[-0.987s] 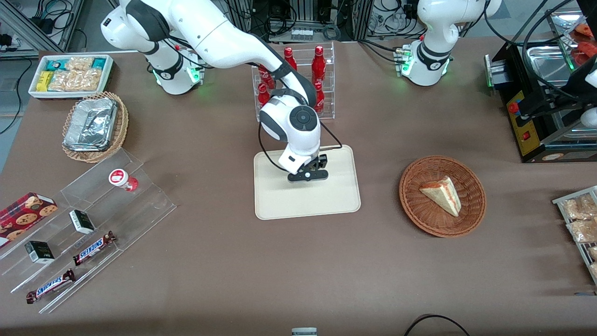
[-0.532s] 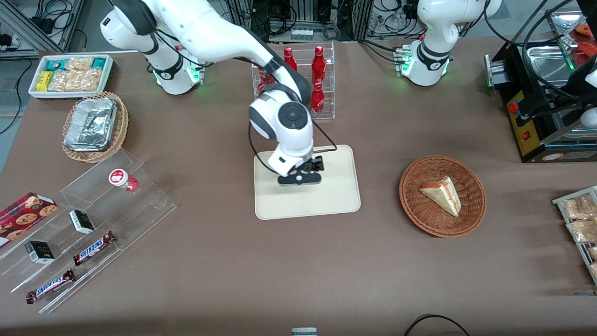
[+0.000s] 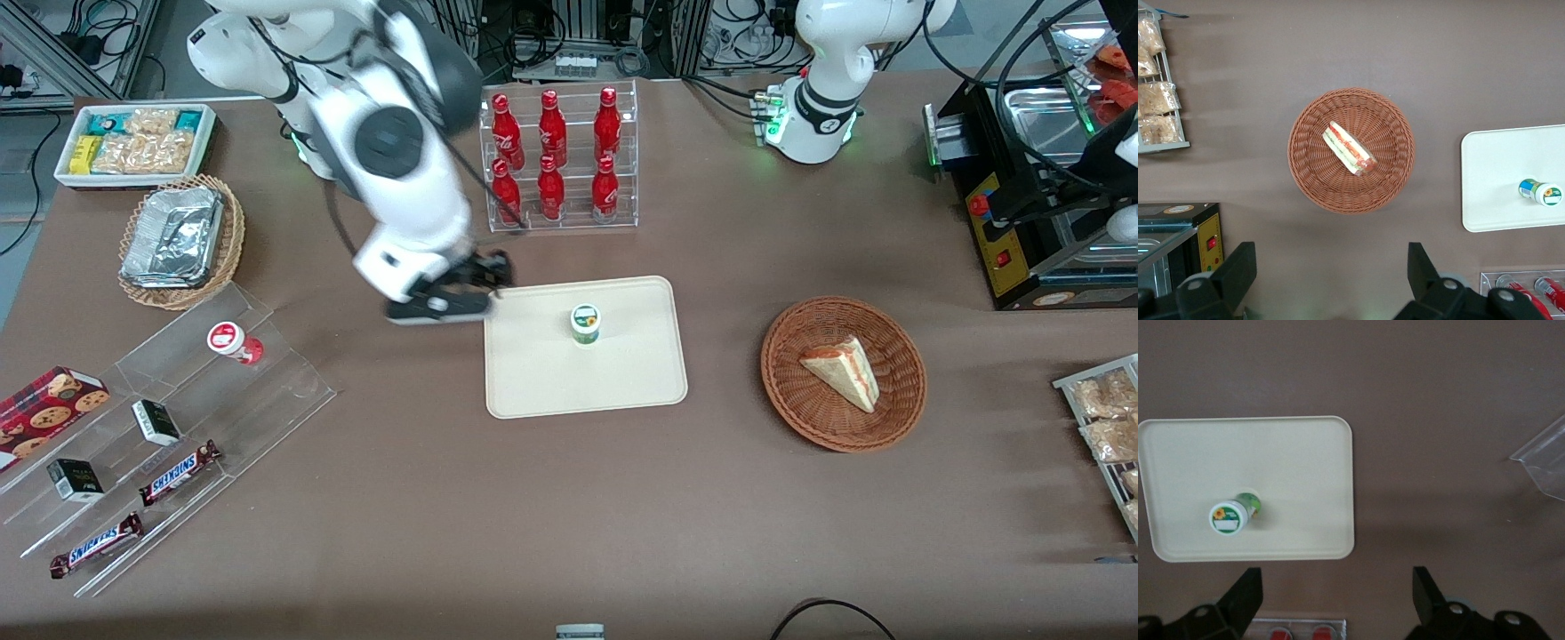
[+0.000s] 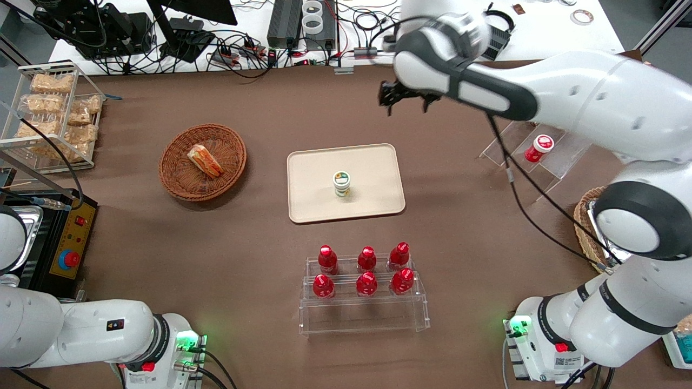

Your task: Place green gum on tray

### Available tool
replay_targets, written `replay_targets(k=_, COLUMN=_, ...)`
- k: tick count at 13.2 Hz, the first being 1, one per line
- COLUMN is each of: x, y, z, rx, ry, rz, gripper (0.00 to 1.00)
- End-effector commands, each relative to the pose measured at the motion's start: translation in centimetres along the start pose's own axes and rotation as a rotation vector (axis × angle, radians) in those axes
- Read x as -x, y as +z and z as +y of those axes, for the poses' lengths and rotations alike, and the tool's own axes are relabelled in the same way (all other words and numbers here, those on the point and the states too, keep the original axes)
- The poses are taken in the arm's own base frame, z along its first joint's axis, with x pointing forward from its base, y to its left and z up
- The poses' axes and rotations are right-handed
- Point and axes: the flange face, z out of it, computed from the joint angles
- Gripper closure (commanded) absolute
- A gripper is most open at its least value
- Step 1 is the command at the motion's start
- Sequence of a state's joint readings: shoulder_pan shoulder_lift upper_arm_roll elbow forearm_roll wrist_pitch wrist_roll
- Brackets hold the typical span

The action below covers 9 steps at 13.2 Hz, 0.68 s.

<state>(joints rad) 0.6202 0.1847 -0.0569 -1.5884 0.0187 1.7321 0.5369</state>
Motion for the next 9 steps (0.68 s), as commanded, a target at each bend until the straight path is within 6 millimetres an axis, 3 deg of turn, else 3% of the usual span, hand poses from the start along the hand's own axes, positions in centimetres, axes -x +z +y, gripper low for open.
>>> replay_targets(k=1, x=2.0, y=-4.6, z=6.3, rx=-0.008, ry=-0.005, rz=-0.023, gripper=0.0)
replay_targets(k=5, x=2.8, y=-9.9, z=16.7, rx=-0.028, ry=-0.039, rz=-0.025, gripper=0.0)
replay_targets(k=9, x=3.5, y=-12.3, z=24.2, rx=-0.038, ry=-0.014, rz=-0.027, gripper=0.0)
